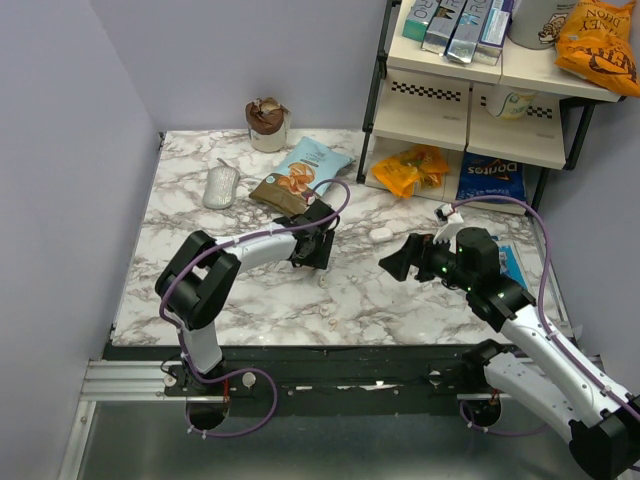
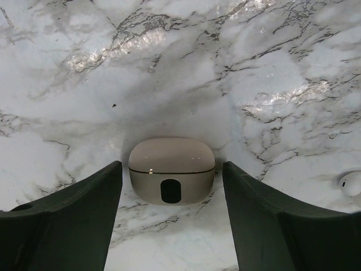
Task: Insert the wireless bluetooth earbuds into the charging case
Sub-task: Pick up the charging case at the center of the board.
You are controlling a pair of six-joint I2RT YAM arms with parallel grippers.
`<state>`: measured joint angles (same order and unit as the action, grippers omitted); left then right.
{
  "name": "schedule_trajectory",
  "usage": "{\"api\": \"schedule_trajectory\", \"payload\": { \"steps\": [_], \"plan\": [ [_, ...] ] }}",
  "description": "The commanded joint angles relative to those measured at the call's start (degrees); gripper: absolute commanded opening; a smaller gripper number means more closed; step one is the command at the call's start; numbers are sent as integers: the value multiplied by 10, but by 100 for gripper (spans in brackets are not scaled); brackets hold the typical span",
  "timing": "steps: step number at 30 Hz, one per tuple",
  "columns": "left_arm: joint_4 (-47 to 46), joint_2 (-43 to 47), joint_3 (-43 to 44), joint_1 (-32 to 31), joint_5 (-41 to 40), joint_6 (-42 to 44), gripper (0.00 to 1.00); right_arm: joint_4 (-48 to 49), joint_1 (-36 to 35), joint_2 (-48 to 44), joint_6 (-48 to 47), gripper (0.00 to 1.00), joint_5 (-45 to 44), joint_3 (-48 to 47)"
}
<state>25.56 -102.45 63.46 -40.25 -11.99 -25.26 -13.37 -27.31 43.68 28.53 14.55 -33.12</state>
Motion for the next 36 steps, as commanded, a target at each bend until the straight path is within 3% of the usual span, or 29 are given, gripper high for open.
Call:
{"api": "schedule_trajectory", "payload": {
  "steps": [1, 7, 10, 13, 14, 15, 18, 22, 25, 29, 32, 34, 36],
  "plan": [
    [13, 2, -21, -8, 7, -20, 78, -7, -2, -5, 6, 100, 11, 9],
    [10, -6, -28, -10, 2, -17, 70, -8, -2, -7, 6, 100, 12, 11],
    [8, -13, -26, -8, -1, -13, 59, -10, -2, -12, 6, 100, 12, 12],
    [6, -13, -27, -4, -5, -8, 32, -14, -2, -18, 4, 100, 8, 10],
    [5, -10, -30, -4, -9, -8, 8, -15, -2, -18, 3, 100, 8, 9],
    [-3, -3, -33, -4, -15, -7, 0, -16, -2, -18, 1, 100, 8, 7],
    [-50, 76, -72, -5, -30, 14, 0, -25, -2, -16, -10, 100, -2, -22],
    [-246, 276, -168, -18, -4, 59, 0, -38, -5, 11, -34, 100, -25, -90],
    [-402, 379, -254, -30, 89, 99, 0, -73, -46, 50, -61, 100, -93, -168],
    [-490, 436, -319, -47, 158, 144, 0, -130, -161, 105, -101, 100, -312, -249],
    [-561, 468, -368, -51, 233, 187, 0, -161, -184, 131, -78, 100, -424, -280],
    [-671, 495, -410, -57, 261, 206, 0, -144, -184, 129, -65, 100, -432, -276],
    [-716, 507, -448, -59, 261, 218, 0, -114, -185, 124, -80, 100, -360, -270]
  ]
}}
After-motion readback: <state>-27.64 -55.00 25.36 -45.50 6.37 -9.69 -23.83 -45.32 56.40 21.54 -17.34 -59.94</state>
